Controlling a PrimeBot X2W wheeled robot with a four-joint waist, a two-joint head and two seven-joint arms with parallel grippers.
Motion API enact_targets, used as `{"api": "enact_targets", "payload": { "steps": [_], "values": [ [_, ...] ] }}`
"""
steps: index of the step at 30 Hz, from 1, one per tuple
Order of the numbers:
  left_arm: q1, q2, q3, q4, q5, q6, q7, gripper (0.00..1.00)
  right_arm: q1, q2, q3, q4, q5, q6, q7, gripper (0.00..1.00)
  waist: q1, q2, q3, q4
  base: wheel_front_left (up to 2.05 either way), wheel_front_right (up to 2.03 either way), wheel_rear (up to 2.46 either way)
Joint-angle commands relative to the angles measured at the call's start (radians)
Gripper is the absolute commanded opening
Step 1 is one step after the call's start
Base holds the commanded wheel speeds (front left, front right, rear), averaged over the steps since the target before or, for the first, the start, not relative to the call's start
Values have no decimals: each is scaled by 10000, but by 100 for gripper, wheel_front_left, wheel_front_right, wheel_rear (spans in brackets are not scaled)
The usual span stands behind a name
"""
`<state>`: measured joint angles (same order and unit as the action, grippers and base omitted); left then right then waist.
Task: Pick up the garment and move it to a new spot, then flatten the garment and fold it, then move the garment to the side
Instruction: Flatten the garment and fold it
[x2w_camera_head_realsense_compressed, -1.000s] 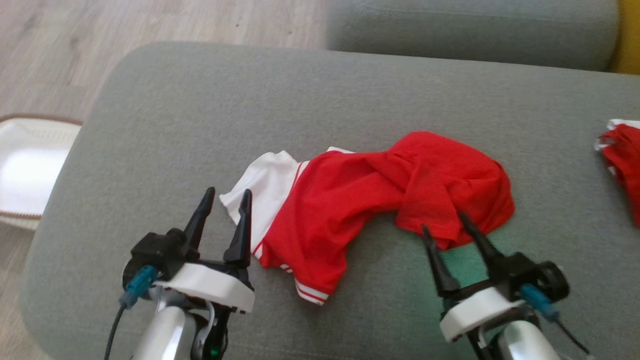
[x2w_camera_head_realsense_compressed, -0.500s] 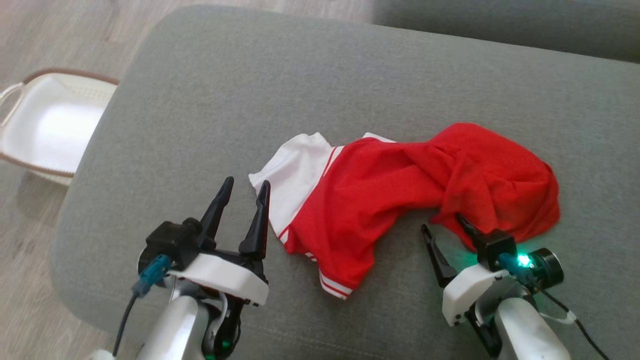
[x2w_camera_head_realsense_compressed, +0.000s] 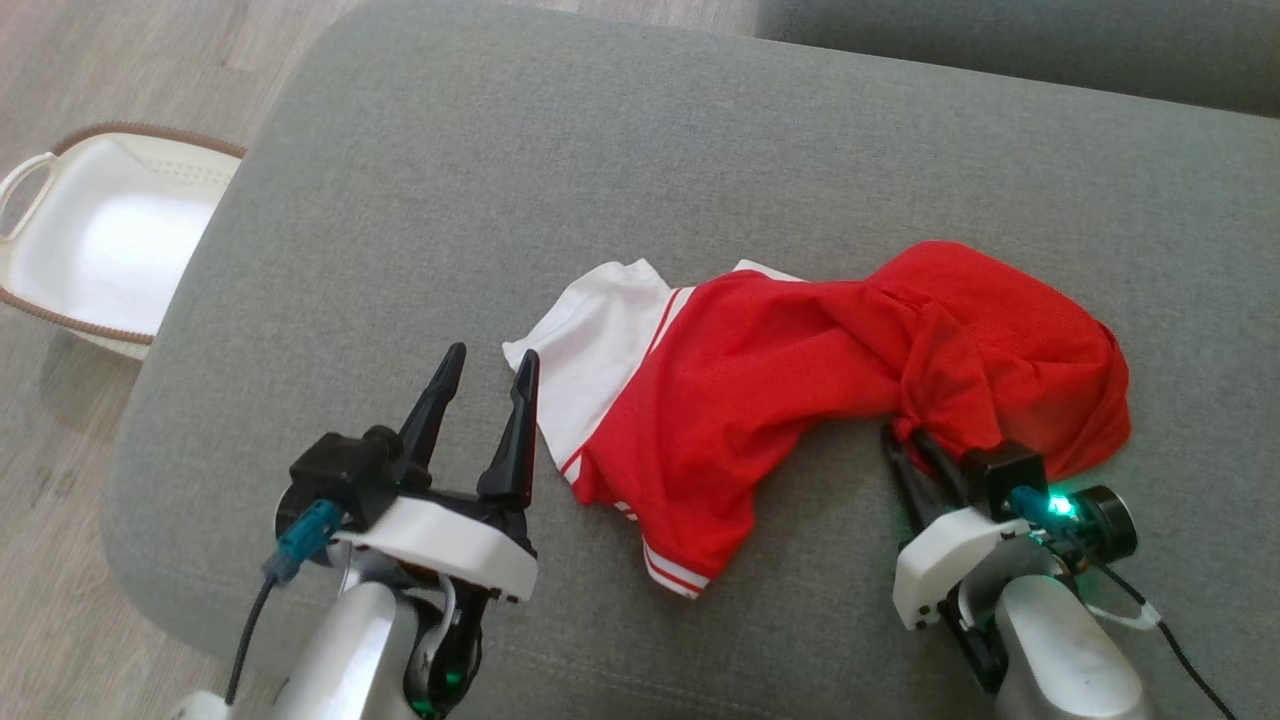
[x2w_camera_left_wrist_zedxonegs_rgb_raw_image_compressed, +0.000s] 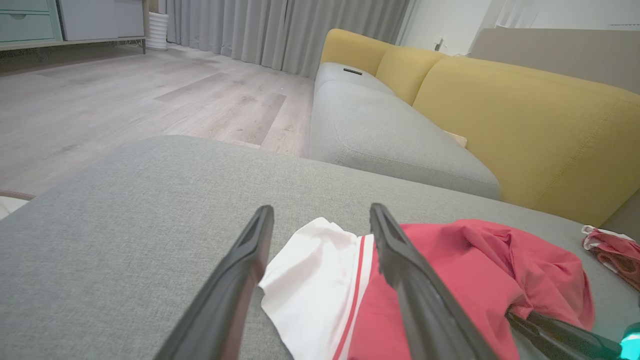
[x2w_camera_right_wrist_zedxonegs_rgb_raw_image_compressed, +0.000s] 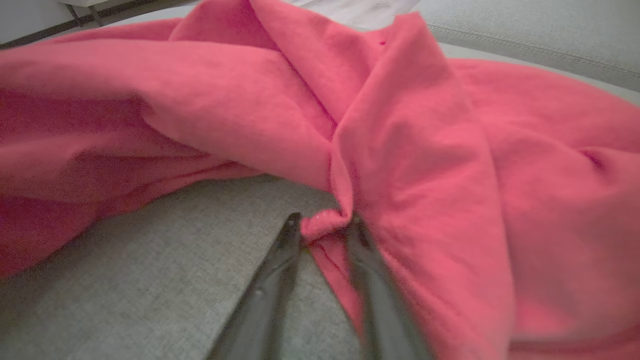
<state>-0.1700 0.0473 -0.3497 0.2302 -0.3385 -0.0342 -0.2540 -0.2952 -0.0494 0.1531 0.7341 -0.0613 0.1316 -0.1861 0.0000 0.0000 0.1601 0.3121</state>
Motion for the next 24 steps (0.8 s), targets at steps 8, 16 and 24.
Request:
{"api": "enact_targets", "payload": {
  "steps": [8, 16, 24],
  "values": [
    [-356, 30, 537, -173, 109, 39, -78, 100, -250, -9, -39, -193, 281, -9, -402, 0, 0, 0, -272, -521, 0, 0, 0],
    [-398, 30, 1122, 274, 465, -31, -78, 100, 381, -225, -1237, -1813, 307, -9, -498, 0, 0, 0, -465, -1338, 0, 0, 0],
    [-1052, 234, 1556, 1763, 889, -250, -78, 100, 1027, -931, -2083, -3890, 245, -9, 539, 0, 0, 0, -340, -2121, 0, 0, 0]
  ]
}}
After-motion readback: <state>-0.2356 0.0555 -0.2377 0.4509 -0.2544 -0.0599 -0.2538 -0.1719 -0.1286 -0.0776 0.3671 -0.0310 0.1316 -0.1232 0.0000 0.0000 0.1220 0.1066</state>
